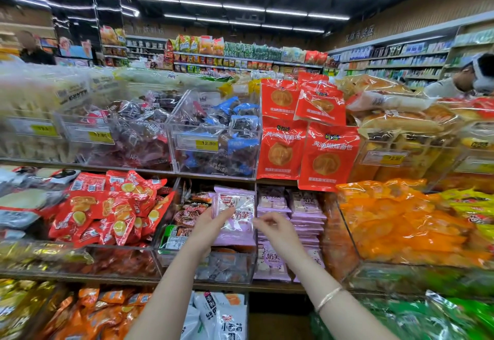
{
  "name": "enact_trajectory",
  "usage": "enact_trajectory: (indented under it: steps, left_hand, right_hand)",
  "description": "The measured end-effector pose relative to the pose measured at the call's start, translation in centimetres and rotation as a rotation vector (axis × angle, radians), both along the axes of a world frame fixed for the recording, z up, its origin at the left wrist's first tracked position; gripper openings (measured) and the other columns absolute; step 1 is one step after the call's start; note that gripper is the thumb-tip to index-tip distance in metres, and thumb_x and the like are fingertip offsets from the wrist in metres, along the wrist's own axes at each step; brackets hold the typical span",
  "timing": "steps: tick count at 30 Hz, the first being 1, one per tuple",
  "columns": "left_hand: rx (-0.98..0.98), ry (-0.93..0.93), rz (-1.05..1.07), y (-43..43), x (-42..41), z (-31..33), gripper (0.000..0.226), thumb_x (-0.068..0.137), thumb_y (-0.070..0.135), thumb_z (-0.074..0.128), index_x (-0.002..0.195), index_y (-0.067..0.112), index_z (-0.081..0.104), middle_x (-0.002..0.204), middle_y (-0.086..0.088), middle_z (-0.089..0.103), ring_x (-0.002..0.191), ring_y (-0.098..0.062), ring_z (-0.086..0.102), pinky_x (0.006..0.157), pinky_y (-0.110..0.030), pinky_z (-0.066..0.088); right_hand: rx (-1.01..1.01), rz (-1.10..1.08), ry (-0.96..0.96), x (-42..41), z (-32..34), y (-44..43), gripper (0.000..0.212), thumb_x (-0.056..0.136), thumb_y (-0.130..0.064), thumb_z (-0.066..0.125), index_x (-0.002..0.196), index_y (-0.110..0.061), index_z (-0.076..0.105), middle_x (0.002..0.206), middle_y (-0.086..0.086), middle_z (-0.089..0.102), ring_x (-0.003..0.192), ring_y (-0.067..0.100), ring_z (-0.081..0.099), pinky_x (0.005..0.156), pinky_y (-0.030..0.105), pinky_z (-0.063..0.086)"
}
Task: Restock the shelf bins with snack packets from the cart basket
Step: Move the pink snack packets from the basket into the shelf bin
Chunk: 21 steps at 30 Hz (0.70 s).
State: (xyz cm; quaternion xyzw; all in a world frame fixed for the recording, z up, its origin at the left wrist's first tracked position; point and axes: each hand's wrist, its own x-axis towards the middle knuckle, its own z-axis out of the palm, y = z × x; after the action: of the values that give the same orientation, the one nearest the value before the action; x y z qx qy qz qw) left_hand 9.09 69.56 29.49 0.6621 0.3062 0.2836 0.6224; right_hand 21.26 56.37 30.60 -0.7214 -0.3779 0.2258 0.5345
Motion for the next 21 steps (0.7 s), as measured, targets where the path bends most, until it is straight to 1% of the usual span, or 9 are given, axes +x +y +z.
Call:
enact_trajectory:
  steps: [2,3,5,7,8,12,15,18,21]
  left_hand:
    - [-0.022,-0.025,-0.003,-0.2,-0.1,0.2,0.048,0.084,0.047,0.064,0.124,0.024,0.049,0.122,0.005,0.055,0.095,-0.004,0.051,0.091,-0.031,0.035]
    - [-0.039,-0.035,0.008,-0.2,-0.1,0.3,0.051,0.085,0.047,0.063,0.127,0.023,0.048,0.132,0.0,0.053,0.101,-0.008,0.052,0.093,-0.031,0.036]
    - [-0.079,-0.053,0.045,-0.2,-0.1,0.4,0.072,0.085,0.053,0.059,0.142,0.016,0.038,0.148,-0.005,0.04,0.125,-0.02,0.045,0.102,-0.038,0.033]
    - [-0.097,-0.049,0.049,-0.1,0.0,0.3,0.089,0.08,0.064,0.055,0.148,0.014,0.028,0.154,-0.006,0.03,0.138,-0.025,0.033,0.11,-0.042,0.028]
    - [-0.096,-0.051,0.045,-0.1,0.0,0.3,0.092,0.079,0.068,0.052,0.15,0.015,0.027,0.155,-0.006,0.029,0.14,-0.024,0.031,0.111,-0.042,0.027]
    - [-0.091,-0.062,0.04,-0.2,-0.1,0.4,0.083,0.083,0.07,0.043,0.148,0.02,0.031,0.154,-0.003,0.031,0.14,-0.021,0.031,0.11,-0.04,0.027]
    - [-0.11,-0.074,0.068,-0.3,-0.3,0.5,0.082,0.083,0.071,0.042,0.148,0.022,0.03,0.156,-0.001,0.028,0.141,-0.021,0.028,0.11,-0.042,0.026]
    - [-0.109,-0.069,0.08,-0.3,-0.4,0.5,0.09,0.08,0.074,0.042,0.15,0.02,0.026,0.157,-0.001,0.024,0.143,-0.022,0.025,0.112,-0.043,0.025]
    - [-0.09,-0.051,0.095,-0.3,-0.5,0.6,0.102,0.072,0.079,0.042,0.151,0.017,0.025,0.158,-0.003,0.024,0.143,-0.024,0.026,0.113,-0.045,0.026]
  right_hand:
    - [-0.045,0.049,-0.121,-1.3,0.2,1.0,0.036,0.075,-0.044,0.073,0.084,-0.016,0.054,0.084,-0.001,0.053,0.072,0.013,0.049,0.064,0.02,0.038]
    - [-0.049,0.036,-0.136,-1.5,0.2,1.4,0.036,0.075,-0.042,0.074,0.081,-0.015,0.05,0.083,0.002,0.046,0.07,0.014,0.042,0.064,0.023,0.035]
    - [-0.024,0.028,-0.062,-1.5,0.3,1.6,0.033,0.078,-0.036,0.073,0.08,-0.016,0.048,0.082,0.005,0.041,0.07,0.015,0.038,0.064,0.026,0.032]
    - [-0.002,0.032,0.016,-1.4,0.4,1.3,0.028,0.08,-0.033,0.071,0.08,-0.016,0.048,0.081,0.003,0.042,0.072,0.015,0.039,0.065,0.025,0.033]
    - [0.009,0.033,0.04,-1.4,0.3,1.2,0.026,0.081,-0.031,0.071,0.081,-0.016,0.05,0.082,0.002,0.044,0.074,0.014,0.042,0.067,0.024,0.035]
    - [0.045,0.022,0.083,-1.4,-0.2,1.0,0.017,0.085,-0.028,0.067,0.083,-0.016,0.054,0.089,0.002,0.055,0.084,0.016,0.052,0.076,0.025,0.041]
    - [0.073,-0.018,0.062,-1.7,-0.2,1.3,0.015,0.087,-0.026,0.064,0.081,-0.019,0.052,0.086,-0.001,0.056,0.079,0.012,0.052,0.07,0.022,0.04]
    - [0.106,-0.027,0.016,-2.0,-0.3,1.7,0.016,0.089,-0.026,0.062,0.082,-0.018,0.05,0.077,0.0,0.052,0.069,0.011,0.048,0.063,0.02,0.037]
    - [0.181,-0.061,0.015,-2.0,-0.1,1.9,0.012,0.091,-0.026,0.059,0.088,-0.017,0.052,0.082,-0.003,0.054,0.071,0.009,0.049,0.063,0.017,0.037]
